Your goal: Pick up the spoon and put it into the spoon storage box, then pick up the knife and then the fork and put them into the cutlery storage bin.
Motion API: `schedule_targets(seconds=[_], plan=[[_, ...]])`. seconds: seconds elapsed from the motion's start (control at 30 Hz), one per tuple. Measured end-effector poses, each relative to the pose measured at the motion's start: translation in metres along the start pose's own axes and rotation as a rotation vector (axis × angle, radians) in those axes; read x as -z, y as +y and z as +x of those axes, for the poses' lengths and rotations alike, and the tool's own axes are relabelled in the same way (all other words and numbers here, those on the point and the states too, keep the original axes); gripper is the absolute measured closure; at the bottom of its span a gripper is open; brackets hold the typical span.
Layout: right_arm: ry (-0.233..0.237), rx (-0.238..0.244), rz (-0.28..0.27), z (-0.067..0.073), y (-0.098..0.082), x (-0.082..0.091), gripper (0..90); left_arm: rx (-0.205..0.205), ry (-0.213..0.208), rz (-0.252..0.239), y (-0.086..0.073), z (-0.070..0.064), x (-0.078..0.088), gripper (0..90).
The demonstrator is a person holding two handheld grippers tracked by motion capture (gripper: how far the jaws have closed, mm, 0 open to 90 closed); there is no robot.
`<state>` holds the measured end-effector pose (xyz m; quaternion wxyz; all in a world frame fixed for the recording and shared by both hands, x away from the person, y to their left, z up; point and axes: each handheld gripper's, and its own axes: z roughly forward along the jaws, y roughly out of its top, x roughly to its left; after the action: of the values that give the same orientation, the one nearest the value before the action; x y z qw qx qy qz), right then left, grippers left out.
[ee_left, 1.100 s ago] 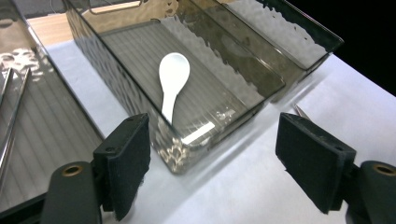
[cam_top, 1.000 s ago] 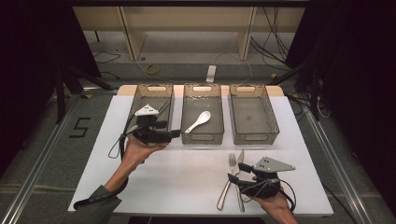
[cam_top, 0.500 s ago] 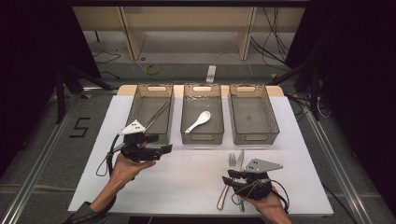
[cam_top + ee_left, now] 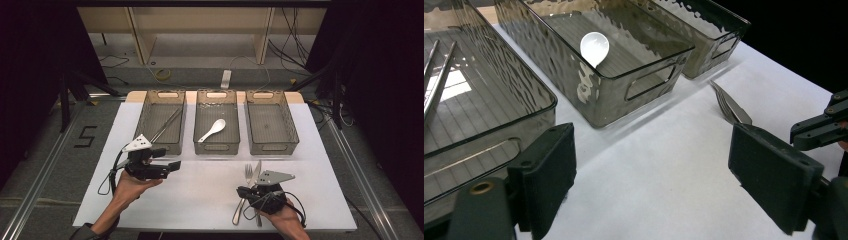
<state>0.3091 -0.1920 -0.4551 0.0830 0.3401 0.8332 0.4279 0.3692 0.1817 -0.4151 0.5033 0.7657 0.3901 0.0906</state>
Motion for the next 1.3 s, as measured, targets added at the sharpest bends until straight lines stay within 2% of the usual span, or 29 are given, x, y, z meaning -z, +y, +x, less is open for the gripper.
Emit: schedule_targets(seconds=[0.1,0.47,0.7,0.87,1.3], plan=[[0.003,0.008,0.013,0.000,0.000,-0.002,90.0,-0.006,0.000,0.001,-0.001,0.000,0.000,18.3],[0.020,0.019,0.068,0.001,0.000,-0.010,90.0,-0.006,-0.007,0.006,-0.006,-0.004,0.004,17.1],[0.043,0.034,0.108,0.005,-0.001,-0.018,90.0,0.004,-0.005,-0.005,-0.007,-0.005,0.007,16.6],[0.057,0.043,0.139,0.008,-0.002,-0.024,90.0,0.014,-0.007,0.004,-0.009,-0.004,0.007,16.3],[0.072,0.068,0.222,0.014,-0.006,-0.036,90.0,-0.009,-0.001,0.014,-0.011,-0.007,0.007,15.9]])
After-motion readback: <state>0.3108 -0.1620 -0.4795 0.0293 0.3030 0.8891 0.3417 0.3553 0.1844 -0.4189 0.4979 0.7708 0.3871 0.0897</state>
